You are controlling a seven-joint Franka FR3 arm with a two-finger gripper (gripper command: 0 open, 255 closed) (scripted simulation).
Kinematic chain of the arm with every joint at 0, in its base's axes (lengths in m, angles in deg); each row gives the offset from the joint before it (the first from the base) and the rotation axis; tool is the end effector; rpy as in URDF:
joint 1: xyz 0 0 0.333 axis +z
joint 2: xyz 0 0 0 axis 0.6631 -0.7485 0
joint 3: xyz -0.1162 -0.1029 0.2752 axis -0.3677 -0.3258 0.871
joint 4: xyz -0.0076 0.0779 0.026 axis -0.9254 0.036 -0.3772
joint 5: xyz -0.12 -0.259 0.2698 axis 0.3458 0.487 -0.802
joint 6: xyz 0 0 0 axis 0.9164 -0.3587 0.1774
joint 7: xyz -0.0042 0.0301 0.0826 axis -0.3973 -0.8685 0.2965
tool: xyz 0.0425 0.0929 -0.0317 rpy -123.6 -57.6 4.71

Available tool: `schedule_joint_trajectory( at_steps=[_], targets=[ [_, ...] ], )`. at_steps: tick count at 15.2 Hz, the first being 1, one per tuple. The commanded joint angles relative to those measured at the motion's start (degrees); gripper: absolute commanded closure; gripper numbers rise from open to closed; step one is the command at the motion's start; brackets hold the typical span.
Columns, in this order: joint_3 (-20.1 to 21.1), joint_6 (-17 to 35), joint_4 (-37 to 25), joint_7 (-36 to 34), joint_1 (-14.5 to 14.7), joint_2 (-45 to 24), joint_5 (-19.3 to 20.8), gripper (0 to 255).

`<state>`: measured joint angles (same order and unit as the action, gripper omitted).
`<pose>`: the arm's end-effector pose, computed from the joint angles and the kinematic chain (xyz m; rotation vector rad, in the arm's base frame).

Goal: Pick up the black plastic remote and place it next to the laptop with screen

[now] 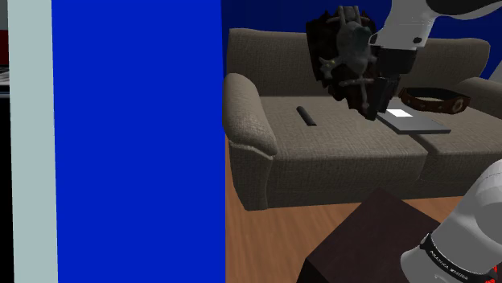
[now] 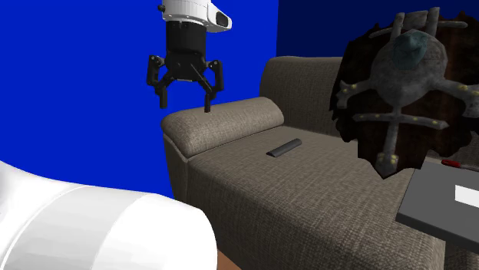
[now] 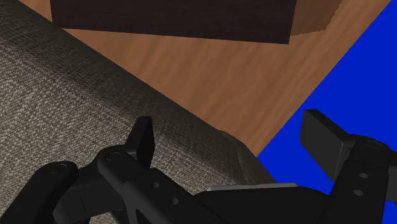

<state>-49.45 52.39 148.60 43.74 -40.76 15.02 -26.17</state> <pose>0.3054 0.0169 0.5583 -3.0658 -0.1691 0.1193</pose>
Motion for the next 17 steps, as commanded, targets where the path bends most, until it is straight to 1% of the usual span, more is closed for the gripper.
schedule_joint_trajectory(
  at_steps=[1,5,9,13,17],
  targets=[
    [0.00,0.00,0.00,0.00,0.00,0.00,0.00,0],
    [-0.40,4.73,-3.80,-2.14,-1.72,-9.37,0.14,0],
    [-1.04,8.36,-8.61,-4.27,-3.26,-18.65,0.27,0],
    [-1.90,10.90,-14.35,-6.34,-4.64,-27.76,0.30,0],
    [-2.98,12.38,-20.98,-8.27,-5.89,-36.71,0.13,0]
  ],
)
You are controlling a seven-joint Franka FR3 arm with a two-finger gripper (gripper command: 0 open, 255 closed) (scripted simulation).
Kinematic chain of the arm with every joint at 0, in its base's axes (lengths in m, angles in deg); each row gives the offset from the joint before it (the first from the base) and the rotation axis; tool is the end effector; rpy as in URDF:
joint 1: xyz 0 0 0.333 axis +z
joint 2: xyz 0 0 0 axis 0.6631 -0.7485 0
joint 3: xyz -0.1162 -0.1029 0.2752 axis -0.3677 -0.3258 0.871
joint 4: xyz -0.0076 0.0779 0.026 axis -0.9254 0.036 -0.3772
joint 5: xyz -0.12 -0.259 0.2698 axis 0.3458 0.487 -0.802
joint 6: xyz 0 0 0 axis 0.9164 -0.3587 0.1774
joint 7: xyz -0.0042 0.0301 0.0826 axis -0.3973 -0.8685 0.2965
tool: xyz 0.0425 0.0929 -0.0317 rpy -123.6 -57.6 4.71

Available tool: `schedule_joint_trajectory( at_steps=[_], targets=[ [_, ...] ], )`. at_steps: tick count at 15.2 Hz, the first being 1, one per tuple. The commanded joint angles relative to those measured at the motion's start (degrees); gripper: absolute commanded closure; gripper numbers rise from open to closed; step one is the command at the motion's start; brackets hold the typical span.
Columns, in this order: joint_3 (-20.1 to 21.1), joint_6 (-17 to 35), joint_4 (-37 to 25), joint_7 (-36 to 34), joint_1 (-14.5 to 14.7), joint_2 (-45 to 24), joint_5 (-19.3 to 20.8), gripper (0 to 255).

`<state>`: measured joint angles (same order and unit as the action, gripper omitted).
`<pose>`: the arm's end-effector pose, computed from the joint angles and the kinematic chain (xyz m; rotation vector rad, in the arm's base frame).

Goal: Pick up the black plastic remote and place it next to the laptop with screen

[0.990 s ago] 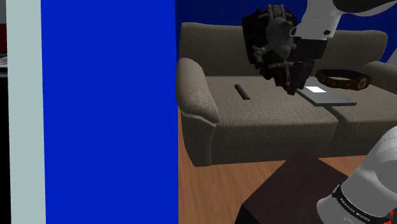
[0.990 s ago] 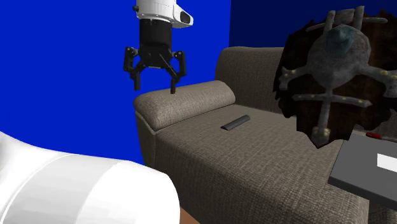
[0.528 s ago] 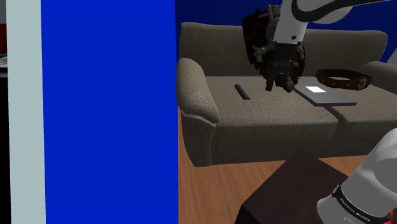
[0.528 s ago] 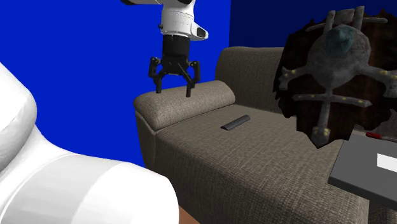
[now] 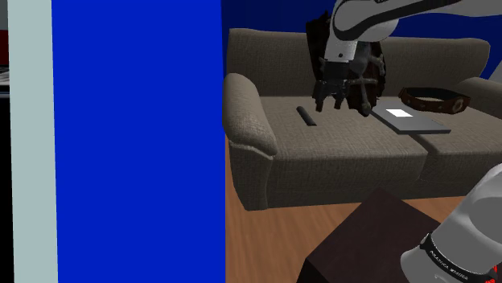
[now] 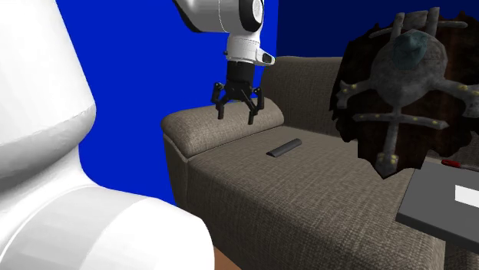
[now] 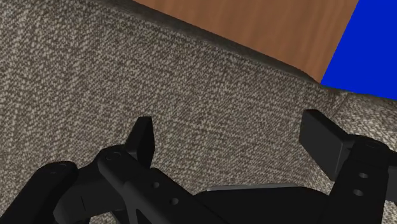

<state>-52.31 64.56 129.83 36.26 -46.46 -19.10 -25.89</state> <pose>0.4840 -0.0546 0.4915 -3.0427 0.2765 0.2027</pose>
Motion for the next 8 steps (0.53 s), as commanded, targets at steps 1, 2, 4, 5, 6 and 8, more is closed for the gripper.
schedule_joint_trajectory(
  at_steps=[1,2,4,5,6,8],
  targets=[
    [-0.42,0.41,-4.00,-1.25,-0.49,-4.80,-0.23,0],
    [-0.73,0.56,-5.85,-1.70,-0.80,-7.01,-0.34,0],
    [-1.35,0.66,-9.73,-2.56,-1.43,-11.42,-0.61,0],
    [-1.68,0.62,-11.76,-2.98,-1.74,-13.63,-0.78,0],
    [-2.00,0.52,-13.86,-3.39,-2.07,-15.84,-0.98,0],
    [-2.65,0.12,-18.25,-4.19,-2.77,-20.28,-1.43,0]
  ],
)
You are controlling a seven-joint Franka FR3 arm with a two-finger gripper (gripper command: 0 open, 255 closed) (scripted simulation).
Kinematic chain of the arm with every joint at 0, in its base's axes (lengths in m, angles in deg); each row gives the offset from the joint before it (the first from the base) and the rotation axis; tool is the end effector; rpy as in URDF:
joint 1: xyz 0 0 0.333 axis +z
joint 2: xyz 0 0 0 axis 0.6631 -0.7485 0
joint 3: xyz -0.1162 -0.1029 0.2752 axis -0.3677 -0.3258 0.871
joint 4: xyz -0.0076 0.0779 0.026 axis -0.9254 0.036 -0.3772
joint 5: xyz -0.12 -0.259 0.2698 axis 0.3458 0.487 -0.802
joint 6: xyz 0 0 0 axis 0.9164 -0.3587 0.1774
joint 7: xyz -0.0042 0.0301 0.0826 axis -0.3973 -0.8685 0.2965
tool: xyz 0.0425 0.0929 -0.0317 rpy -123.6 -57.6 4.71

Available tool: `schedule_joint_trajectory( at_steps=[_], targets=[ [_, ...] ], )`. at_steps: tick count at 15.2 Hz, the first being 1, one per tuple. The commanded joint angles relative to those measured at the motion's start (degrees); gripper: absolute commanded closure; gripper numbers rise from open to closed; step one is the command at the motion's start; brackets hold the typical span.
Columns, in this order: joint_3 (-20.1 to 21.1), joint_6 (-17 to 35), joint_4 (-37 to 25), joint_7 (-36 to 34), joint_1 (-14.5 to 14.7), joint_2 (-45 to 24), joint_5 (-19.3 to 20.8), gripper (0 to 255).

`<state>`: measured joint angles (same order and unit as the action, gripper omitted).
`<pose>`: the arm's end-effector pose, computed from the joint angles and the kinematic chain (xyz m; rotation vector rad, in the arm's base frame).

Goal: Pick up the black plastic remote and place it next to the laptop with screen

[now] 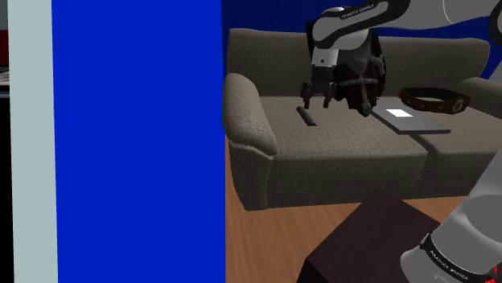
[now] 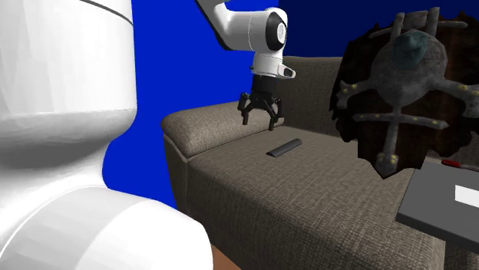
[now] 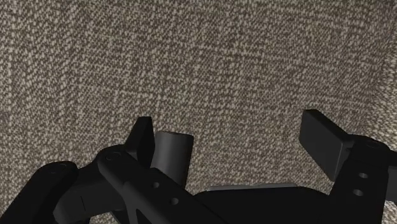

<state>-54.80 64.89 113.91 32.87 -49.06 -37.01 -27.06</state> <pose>0.5695 -0.1130 0.4529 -3.0035 0.5120 0.2432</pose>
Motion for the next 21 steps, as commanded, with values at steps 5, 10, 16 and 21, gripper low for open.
schedule_joint_trajectory(
  at_steps=[5,10,16,21],
  targets=[
    [-1.67,-2.36,-14.74,-2.78,-2.28,-13.77,-1.72,0],
    [-2.85,-6.50,-30.20,-5.06,-5.14,-26.23,-3.51,0],
    [-2.82,-2.81,-26.92,-5.05,-5.01,-26.72,-3.71,0],
    [-2.78,-0.80,-24.81,-4.94,-4.83,-26.63,-3.77,0]
  ],
)
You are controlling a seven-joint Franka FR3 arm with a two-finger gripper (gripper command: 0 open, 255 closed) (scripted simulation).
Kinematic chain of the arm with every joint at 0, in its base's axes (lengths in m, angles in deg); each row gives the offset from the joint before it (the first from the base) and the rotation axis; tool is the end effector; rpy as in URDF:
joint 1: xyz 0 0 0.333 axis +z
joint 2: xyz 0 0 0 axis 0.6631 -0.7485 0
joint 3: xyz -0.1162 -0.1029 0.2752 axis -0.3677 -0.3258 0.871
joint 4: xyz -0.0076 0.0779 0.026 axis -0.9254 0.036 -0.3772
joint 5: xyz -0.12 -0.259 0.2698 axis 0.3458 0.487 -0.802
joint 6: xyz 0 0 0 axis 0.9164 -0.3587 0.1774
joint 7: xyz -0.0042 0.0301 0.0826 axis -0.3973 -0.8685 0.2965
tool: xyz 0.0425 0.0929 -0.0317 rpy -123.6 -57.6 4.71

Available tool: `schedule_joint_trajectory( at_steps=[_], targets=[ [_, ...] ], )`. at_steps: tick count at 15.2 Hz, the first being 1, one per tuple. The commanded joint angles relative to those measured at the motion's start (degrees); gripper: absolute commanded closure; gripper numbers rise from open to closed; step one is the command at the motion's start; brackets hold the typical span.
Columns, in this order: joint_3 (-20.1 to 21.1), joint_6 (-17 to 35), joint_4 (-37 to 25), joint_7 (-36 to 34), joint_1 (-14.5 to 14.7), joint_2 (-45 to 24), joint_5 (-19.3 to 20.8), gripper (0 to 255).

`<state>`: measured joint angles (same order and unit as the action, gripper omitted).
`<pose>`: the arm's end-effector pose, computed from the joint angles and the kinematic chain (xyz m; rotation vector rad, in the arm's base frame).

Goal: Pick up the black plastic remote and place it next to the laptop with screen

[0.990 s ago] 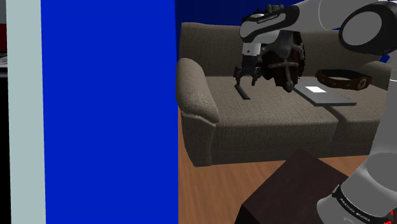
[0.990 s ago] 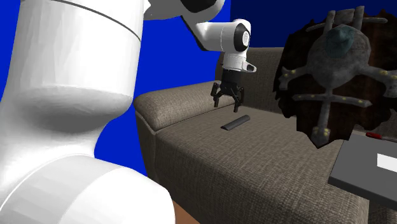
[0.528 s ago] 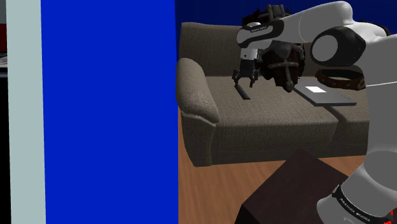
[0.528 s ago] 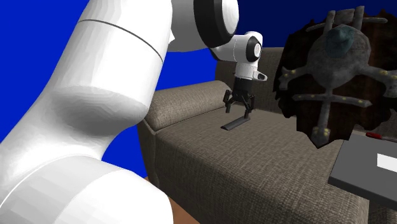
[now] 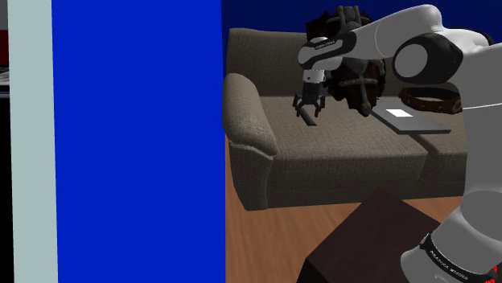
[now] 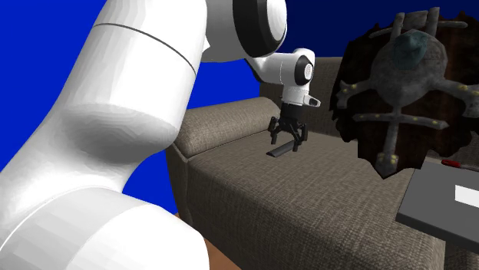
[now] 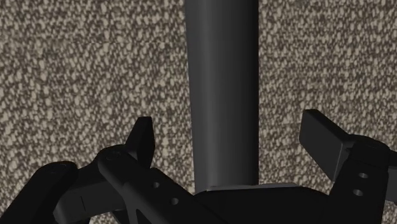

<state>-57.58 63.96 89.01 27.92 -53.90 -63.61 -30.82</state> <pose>0.6644 -0.2064 0.3532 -2.9167 0.8417 0.3022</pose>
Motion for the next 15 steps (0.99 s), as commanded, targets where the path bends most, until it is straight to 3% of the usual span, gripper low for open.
schedule_joint_trajectory(
  at_steps=[1,5,6,14,15],
  targets=[
    [0.00,0.14,0.09,0.01,0.01,-0.03,-0.01,0],
    [0.01,0.13,0.08,0.00,0.01,-0.03,-0.01,0],
    [0.01,0.13,0.08,0.00,0.01,-0.03,-0.01,255],
    [-0.02,1.37,2.58,-0.02,0.27,1.24,0.06,255],
    [0.00,0.14,0.09,0.01,0.01,-0.03,-0.01,255]
  ],
)
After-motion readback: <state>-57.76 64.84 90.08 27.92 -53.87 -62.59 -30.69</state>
